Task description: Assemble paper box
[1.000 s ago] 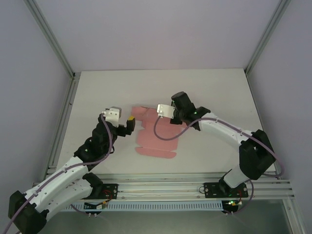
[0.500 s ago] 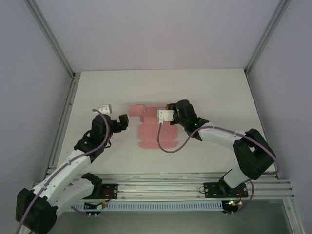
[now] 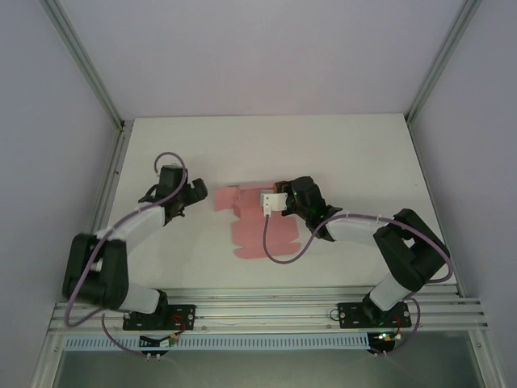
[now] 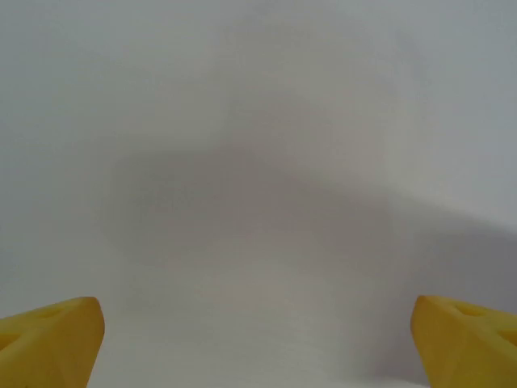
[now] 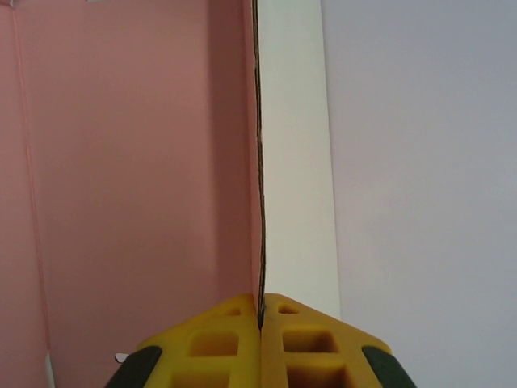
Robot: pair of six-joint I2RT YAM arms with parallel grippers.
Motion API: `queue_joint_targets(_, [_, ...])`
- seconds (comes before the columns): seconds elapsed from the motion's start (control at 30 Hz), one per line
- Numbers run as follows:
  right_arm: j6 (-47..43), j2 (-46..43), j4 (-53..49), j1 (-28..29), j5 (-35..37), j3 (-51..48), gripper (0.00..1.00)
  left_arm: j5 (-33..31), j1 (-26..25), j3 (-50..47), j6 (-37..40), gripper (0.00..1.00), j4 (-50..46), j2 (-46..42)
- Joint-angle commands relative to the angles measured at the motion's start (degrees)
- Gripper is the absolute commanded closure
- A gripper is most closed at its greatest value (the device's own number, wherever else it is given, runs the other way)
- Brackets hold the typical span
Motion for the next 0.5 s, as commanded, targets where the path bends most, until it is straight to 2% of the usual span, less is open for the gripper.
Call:
queue_joint_targets(0.0, [1.0,-0.3,2.1,0.5,-0.9,0.2,1.00,13.0,0.2,4.1,2.8,0.09,4.0,5.1])
queue_joint_targets(0.3, [0.9,-2.3,-1.1,0.4,-1.3,0.2,1.00,33.1,-1.0,-3.2,8.9,0.15,19.8,4.9])
queue_joint_targets(0.4, [2.3,-1.8,1.4,0.6,0.1,-0.2,1.00,38.4,-2.0,-3.7,10.5,0.21,19.9,5.2])
queue_joint_targets(0.47, [2.2,-1.9,1.4,0.7,0.5,-0.3,1.00,39.2,-3.0,-4.1,11.6,0.29,19.1,5.3])
